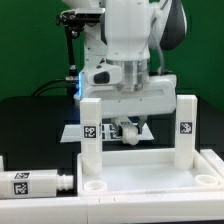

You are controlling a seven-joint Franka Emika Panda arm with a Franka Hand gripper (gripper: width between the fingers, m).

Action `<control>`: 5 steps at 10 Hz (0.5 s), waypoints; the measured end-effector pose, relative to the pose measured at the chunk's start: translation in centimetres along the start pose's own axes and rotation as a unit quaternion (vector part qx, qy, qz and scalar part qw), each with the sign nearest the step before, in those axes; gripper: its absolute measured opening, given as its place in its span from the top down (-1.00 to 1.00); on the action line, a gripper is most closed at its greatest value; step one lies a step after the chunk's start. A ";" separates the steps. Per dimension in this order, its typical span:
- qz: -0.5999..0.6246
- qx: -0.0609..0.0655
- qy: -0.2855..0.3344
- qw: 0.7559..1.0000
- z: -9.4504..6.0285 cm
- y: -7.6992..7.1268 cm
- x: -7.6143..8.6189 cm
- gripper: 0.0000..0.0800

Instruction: Assemble desk

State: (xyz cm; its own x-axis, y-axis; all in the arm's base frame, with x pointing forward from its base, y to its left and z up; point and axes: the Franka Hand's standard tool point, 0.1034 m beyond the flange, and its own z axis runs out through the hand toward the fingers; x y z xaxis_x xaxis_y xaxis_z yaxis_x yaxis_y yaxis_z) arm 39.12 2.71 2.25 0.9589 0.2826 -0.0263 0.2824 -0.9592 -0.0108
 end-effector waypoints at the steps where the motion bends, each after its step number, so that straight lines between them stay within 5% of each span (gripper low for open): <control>1: -0.117 -0.011 0.012 0.993 -1.3 1.6 0.5 0.29; 2: -0.214 -0.015 0.014 0.977 -1.6 3.4 0.3 0.29; 5: -0.323 -0.018 0.010 0.946 -1.5 3.9 0.0 0.29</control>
Offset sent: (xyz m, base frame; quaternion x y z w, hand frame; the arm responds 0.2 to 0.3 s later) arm 0.0000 0.0000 0.0000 0.0000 0.0000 -0.1296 0.9916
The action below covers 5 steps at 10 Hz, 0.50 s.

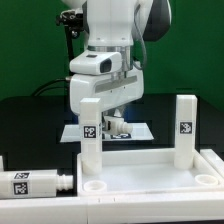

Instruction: Assemble desk

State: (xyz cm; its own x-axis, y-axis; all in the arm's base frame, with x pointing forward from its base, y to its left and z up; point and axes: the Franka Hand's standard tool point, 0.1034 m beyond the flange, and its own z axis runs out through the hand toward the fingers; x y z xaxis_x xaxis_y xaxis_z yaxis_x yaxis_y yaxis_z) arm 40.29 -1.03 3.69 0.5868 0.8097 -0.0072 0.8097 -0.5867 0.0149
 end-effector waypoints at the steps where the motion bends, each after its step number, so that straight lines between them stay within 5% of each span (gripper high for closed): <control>1: -0.060 0.001 -0.004 0.998 0.1 0.1 -0.3 0.29; 3: -0.231 0.028 -0.021 0.972 1.0 1.1 -2.1 0.29; 5: -0.318 0.035 -0.021 0.947 1.3 2.5 -3.9 0.29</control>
Offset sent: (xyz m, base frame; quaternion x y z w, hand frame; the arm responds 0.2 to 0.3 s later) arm 0.0122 -0.0162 -0.0062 0.0726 0.0485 -0.4232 0.9018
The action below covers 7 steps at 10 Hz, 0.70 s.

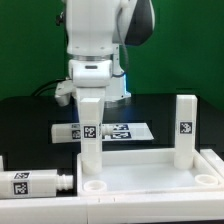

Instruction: Assemble desk

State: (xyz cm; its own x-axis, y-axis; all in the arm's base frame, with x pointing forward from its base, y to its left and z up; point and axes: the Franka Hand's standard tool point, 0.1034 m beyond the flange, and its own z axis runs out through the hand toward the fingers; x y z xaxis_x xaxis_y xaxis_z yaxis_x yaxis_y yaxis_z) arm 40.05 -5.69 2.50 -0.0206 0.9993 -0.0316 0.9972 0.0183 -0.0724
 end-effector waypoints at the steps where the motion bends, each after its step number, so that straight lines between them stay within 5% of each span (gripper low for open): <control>1: -0.025 0.001 -0.005 1.000 0.0 0.0 0.1 0.29; 4: -0.130 0.005 -0.012 0.991 0.2 -0.3 -0.5 0.29; 7: -0.344 0.032 -0.002 0.938 1.3 -2.3 -4.7 0.29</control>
Offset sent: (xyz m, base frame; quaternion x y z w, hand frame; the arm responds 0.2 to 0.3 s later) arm 0.0000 0.0000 0.0000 0.0000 0.0000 -0.1938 0.9810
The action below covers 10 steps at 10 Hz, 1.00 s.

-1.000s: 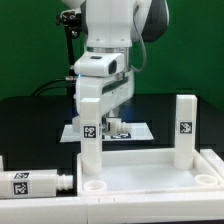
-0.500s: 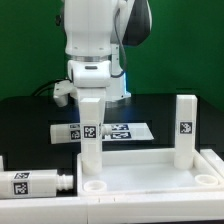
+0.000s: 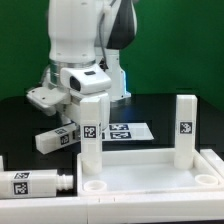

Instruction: Assemble desk

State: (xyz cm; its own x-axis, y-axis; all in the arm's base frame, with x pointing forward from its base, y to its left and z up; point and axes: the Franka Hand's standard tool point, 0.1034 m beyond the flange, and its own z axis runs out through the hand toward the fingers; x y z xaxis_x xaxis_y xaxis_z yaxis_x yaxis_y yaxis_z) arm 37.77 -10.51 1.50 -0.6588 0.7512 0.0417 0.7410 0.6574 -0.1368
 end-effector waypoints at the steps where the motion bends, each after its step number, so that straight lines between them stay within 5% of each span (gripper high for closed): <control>1: -0.031 0.005 -0.001 1.000 0.3 -0.8 -0.5 0.29; 4: -0.060 0.014 -0.001 0.998 0.5 -1.4 -0.7 0.05; 5: -0.055 0.014 -0.001 0.998 0.5 -1.4 -0.7 -0.41; 7: 0.000 0.013 -0.006 1.000 -0.2 -1.1 -0.9 -0.58; 10: 0.198 0.016 -0.032 0.980 -3.3 0.4 -1.5 -0.62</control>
Offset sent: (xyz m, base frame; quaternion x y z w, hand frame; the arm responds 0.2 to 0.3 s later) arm 0.0000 0.0000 0.0000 0.0000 0.0000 -0.0650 0.9979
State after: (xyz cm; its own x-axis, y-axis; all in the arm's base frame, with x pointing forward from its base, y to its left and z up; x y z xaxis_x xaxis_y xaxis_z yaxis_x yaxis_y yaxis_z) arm 39.48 -11.20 4.68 -0.3278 0.9412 -0.0822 0.9363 0.3120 -0.1611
